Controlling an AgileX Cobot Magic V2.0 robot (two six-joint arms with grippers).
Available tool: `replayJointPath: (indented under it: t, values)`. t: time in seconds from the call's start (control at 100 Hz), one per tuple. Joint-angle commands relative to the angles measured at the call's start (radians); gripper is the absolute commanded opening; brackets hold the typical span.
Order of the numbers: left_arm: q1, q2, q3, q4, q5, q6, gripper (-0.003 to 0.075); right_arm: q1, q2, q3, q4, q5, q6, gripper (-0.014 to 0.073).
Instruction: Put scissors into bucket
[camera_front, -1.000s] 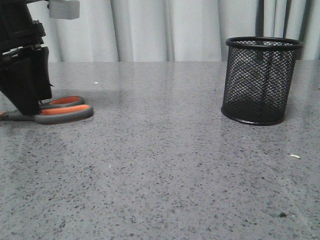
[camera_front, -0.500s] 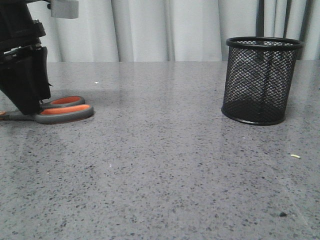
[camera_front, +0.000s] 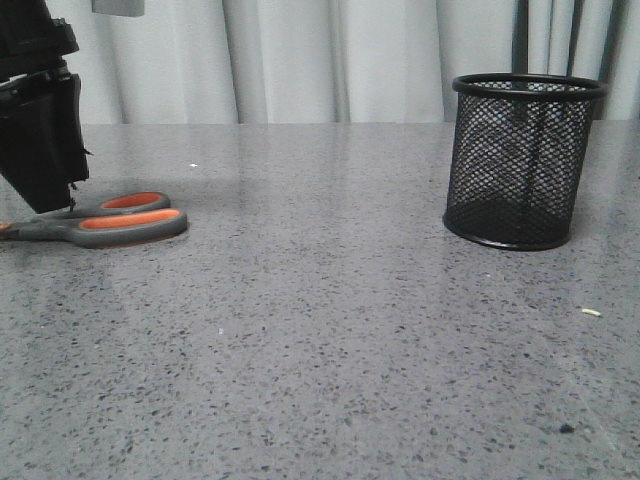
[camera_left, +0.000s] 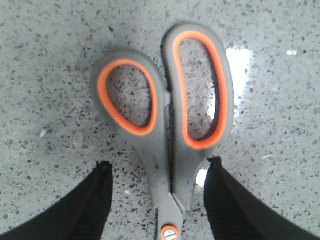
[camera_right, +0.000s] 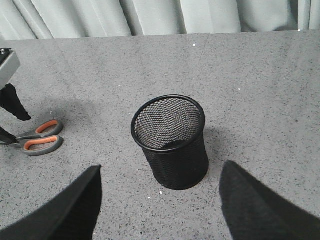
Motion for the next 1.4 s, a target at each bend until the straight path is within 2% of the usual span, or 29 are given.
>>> replayJointPath:
  t: [0.0,0.65,1.05,1.39]
  values:
    - [-0.004,-0.05,-0.024,0.003,0.058,-0.011,0.038,0.014,0.01,-0.026,0.0,-0.071,-0.008,0.0446]
    - [-0.004,-0.003,-0.022,0.027,0.058,0.05,0.0381,0.023,0.015,-0.018,-0.03,-0.081,-0.008,0.0446]
    - [-0.004,0.014,-0.019,-0.062,0.058,0.041,0.0381,0.023,0.028,-0.018,-0.03,-0.081,-0.008,0.0446]
    - [0.0,0.014,0.048,-0.038,0.058,0.041,0.0379,0.023,0.028,-0.018,-0.03,-0.071,-0.008,0.0446]
